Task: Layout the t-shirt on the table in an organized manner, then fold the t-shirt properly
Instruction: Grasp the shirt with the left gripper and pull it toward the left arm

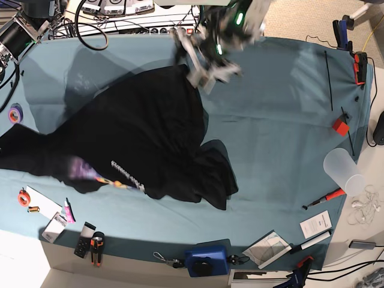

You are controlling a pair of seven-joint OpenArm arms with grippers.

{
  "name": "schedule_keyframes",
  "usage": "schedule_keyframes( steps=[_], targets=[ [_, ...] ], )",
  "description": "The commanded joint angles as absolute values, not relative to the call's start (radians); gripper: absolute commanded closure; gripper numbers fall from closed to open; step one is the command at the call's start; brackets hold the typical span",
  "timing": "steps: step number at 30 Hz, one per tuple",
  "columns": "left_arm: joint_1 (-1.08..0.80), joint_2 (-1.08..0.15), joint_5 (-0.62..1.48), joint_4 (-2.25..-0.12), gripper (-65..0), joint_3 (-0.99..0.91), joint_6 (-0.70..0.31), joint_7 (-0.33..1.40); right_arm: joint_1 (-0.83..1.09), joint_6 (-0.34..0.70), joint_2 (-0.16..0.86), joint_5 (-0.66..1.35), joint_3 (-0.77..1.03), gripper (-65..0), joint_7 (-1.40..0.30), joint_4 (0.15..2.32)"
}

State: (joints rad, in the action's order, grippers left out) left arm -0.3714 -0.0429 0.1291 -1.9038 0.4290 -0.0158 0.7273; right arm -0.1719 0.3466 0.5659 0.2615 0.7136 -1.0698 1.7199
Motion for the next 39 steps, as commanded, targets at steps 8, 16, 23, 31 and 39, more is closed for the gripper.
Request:
schedule_keyframes(
  steps=[8,16,23,31,39],
  targets=[
    [-0.348,0.051,0.179,-1.841,-37.8,0.435,0.035,0.770,-0.188,0.343,0.598,0.264,0.719,0.0,-1.046,1.733],
    [-0.345,0.055,0.065,-1.826,-22.5,0.435,0.111,0.786,-0.188,0.344,0.598,0.265,0.719,0.0,-1.046,1.733],
    [-0.346,0.055,-0.041,-1.827,0.0,0.435,0.009,0.789,-0.188,0.344,0.598,0.265,0.719,0.0,-1.046,1.733],
    [-0.346,0.052,-0.302,-1.985,0.0,0.435,0.010,0.910,-0.188,0.444,0.596,0.360,0.719,0.0,-1.080,1.733],
    [-0.358,0.025,-0.493,-2.173,0.0,0.435,0.083,0.986,-0.151,0.514,0.596,0.651,0.722,0.0,-1.156,1.733]
  ],
)
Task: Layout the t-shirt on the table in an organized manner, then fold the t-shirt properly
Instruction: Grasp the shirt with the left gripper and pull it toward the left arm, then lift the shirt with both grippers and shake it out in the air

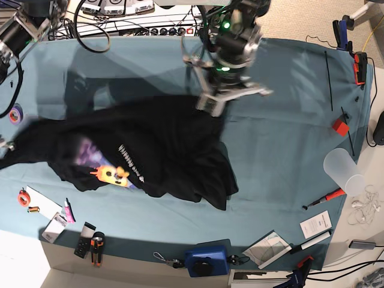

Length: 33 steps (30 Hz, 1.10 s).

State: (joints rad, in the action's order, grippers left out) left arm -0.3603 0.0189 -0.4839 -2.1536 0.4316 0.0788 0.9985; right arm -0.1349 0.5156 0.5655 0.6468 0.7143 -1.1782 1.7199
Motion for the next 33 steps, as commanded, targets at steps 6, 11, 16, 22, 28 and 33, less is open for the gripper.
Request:
schedule_keyframes(
  steps=[6,11,16,22,28,33],
  targets=[
    [-0.409,-0.060,-0.619,-2.260,0.0,0.384,0.125,1.029,-0.105,0.589,0.595,0.843,0.750,0.0,-1.238,1.734],
    [-0.459,-0.110,-0.600,-2.337,0.0,0.241,0.124,1.023,-0.068,0.650,0.574,1.033,0.905,0.0,-1.329,1.735],
    [-0.515,-0.155,-0.458,-2.356,0.0,0.112,0.104,1.021,0.014,0.697,0.548,1.211,1.095,0.0,-1.396,1.742],
    [-0.571,-0.161,-0.451,-2.356,0.0,0.073,0.112,1.023,0.144,0.698,0.472,1.345,1.208,0.0,-1.396,1.849],
    [-0.625,-0.161,-0.445,-2.356,0.0,0.073,0.108,1.032,0.229,0.698,0.379,1.396,1.232,0.0,-1.396,2.087],
    [-0.630,-0.162,-0.506,-2.356,0.0,0.073,0.121,0.964,0.235,0.698,0.338,1.394,1.231,0.0,-1.396,2.211]
  ],
)
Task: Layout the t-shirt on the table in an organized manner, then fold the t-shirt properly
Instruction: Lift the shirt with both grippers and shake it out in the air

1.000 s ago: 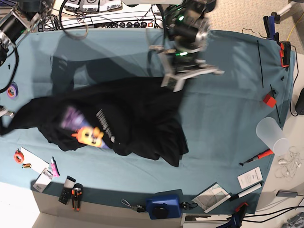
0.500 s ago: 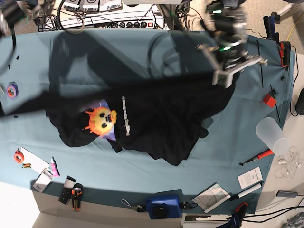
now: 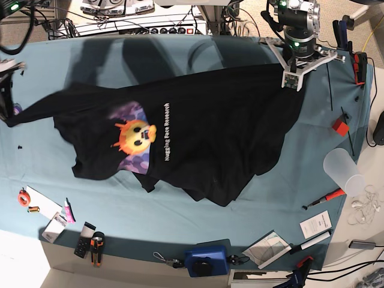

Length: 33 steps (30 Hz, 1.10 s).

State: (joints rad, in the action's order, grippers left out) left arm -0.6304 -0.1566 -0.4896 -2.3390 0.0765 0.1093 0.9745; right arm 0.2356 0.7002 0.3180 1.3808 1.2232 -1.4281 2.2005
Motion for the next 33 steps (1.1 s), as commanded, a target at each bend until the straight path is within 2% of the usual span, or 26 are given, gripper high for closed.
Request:
schedule_keyframes(
  steps=[1,5,10,19,24,28,33],
  targets=[
    [-0.624,-0.162,-0.513,-2.356,0.0,0.073,0.121,0.930,0.231,0.698,0.338,1.394,1.231,0.0,-1.396,2.217],
    [-0.536,-0.161,-0.511,-2.356,0.0,0.073,0.120,0.890,0.189,0.698,0.338,1.394,1.229,0.0,-1.396,2.217],
    [-0.345,-0.162,-0.453,-2.356,0.0,0.073,0.120,0.889,0.048,0.698,0.344,1.361,1.194,0.0,-1.390,2.217],
    [-0.055,-0.161,-0.430,-2.356,0.0,0.054,0.120,0.890,-0.276,0.698,0.340,1.050,0.833,0.0,-1.216,2.217],
    [0.056,-0.162,-0.401,-2.356,0.0,-0.098,0.110,0.889,-0.466,0.675,0.298,0.993,0.780,0.0,-1.187,2.217],
    [0.101,-0.187,-0.236,-2.356,0.0,-0.271,0.052,0.866,-0.575,0.675,0.262,0.958,0.777,0.0,-1.164,2.217],
    [0.103,-0.281,-0.072,-2.356,0.0,-0.465,0.051,0.837,-0.655,0.652,0.241,0.914,0.754,0.0,-1.124,2.217]
  ],
)
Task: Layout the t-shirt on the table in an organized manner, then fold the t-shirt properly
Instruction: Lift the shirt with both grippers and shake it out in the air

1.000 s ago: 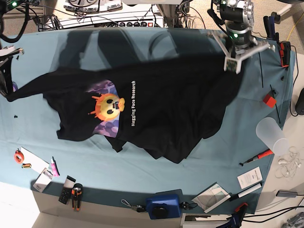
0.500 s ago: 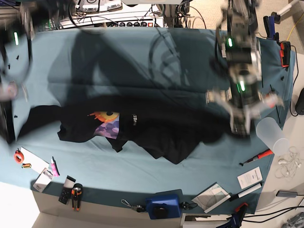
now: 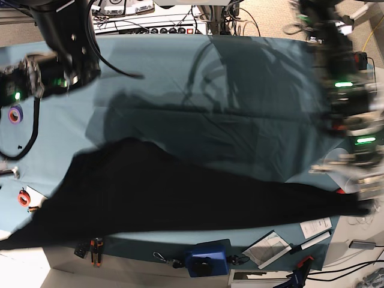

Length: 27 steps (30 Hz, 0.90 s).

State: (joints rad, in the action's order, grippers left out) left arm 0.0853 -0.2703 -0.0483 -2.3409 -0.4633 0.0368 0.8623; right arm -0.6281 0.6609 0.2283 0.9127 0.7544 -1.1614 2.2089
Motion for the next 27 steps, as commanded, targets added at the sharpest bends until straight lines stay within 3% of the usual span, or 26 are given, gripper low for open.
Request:
schedule_keyframes(
  steps=[1,6,14,27],
  targets=[
    [0.103,-0.302,-0.037,-2.356,0.0,-0.497,0.051,0.837,-0.672,0.648,0.241,0.904,0.746,0.0,-1.119,2.217],
    [0.104,-0.388,0.086,-2.356,0.0,-0.611,0.051,0.810,-0.770,0.627,0.224,0.852,0.697,0.0,-1.087,2.217],
    [0.136,-0.470,0.147,-2.356,0.0,-0.642,0.000,0.785,-0.850,0.601,0.088,0.837,0.682,0.0,-1.069,2.217],
    [0.136,-0.488,0.143,-2.356,0.0,-0.650,0.002,0.822,-0.828,0.598,0.089,0.836,0.683,0.0,-1.090,2.236]
  ],
)
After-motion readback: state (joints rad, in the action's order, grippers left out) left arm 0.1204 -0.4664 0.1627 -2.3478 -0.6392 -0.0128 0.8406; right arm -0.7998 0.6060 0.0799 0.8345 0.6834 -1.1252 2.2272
